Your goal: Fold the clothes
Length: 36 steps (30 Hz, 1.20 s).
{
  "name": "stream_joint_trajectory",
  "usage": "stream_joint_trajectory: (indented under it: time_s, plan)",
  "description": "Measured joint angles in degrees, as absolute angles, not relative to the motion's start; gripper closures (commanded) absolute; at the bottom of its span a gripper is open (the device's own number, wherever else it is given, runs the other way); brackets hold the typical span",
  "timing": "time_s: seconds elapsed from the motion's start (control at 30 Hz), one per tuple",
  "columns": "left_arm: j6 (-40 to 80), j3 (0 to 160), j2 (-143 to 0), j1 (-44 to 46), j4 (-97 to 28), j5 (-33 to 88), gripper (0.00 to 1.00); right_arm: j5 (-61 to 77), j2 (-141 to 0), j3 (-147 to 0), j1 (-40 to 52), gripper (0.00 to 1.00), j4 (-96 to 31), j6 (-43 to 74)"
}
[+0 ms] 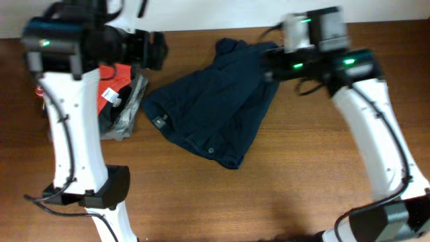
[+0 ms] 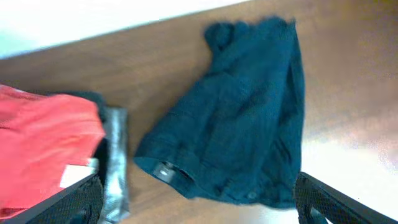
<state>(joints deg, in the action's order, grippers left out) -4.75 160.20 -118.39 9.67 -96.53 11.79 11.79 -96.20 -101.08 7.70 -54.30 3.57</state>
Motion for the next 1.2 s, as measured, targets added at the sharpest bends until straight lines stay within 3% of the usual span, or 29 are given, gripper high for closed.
stream_joint_trajectory:
  time_s: [0.23,0.33,0.4,0.63,0.77,0.8,0.83,0.87,0.93,0.97,1.0,1.2]
  plan:
    - [-4.8,138.6,-118.5,12.9,-95.5,10.2,0.11,14.8,-103.7,-101.3,-3.8,0.18,-59.7,6.5]
    - [-4.3,129.8,-118.6,12.8,-92.8,9.6,0.10,16.7,-108.9,-101.2,-5.4,0.13,-60.5,6.2]
    - [-3.7,125.2,-118.6,12.7,-90.0,8.6,0.04,18.3,-112.1,-101.2,-5.6,0.11,-60.5,5.5]
    - [-2.9,114.5,-118.6,11.4,-81.3,3.1,0.02,22.5,-121.3,-101.2,-4.4,0.12,-59.5,4.1]
    - [-2.5,108.4,-118.6,11.2,-77.2,1.8,0.22,27.5,-127.0,-101.2,-3.2,0.21,-55.5,3.9]
    - [-2.5,107.0,-118.6,11.2,-75.9,1.5,0.28,28.6,-128.1,-101.2,-2.9,0.28,-53.9,4.0]
    - [-2.3,105.9,-118.6,11.2,-74.8,1.4,0.37,29.9,-129.1,-101.2,-2.4,0.43,-52.3,4.0]
    - [-2.5,104.8,-118.6,11.2,-73.6,1.3,0.50,30.7,-129.8,-101.2,-2.0,0.67,-51.2,3.9]
    - [-2.3,103.6,-118.6,11.2,-71.8,1.4,0.83,31.9,-130.7,-101.2,-1.0,0.92,-49.1,3.6]
    - [-2.2,103.5,-118.6,11.2,-70.9,1.5,0.96,32.3,-130.8,-101.2,-0.5,0.96,-48.2,3.5]
    - [-2.1,103.5,-118.6,11.2,-70.1,1.7,1.00,32.6,-130.8,-101.2,-0.2,0.96,-47.8,3.5]
    - [-2.3,104.6,-118.6,11.2,-69.8,2.6,1.00,27.5,-128.1,-101.9,-2.3,0.96,-56.9,2.9]
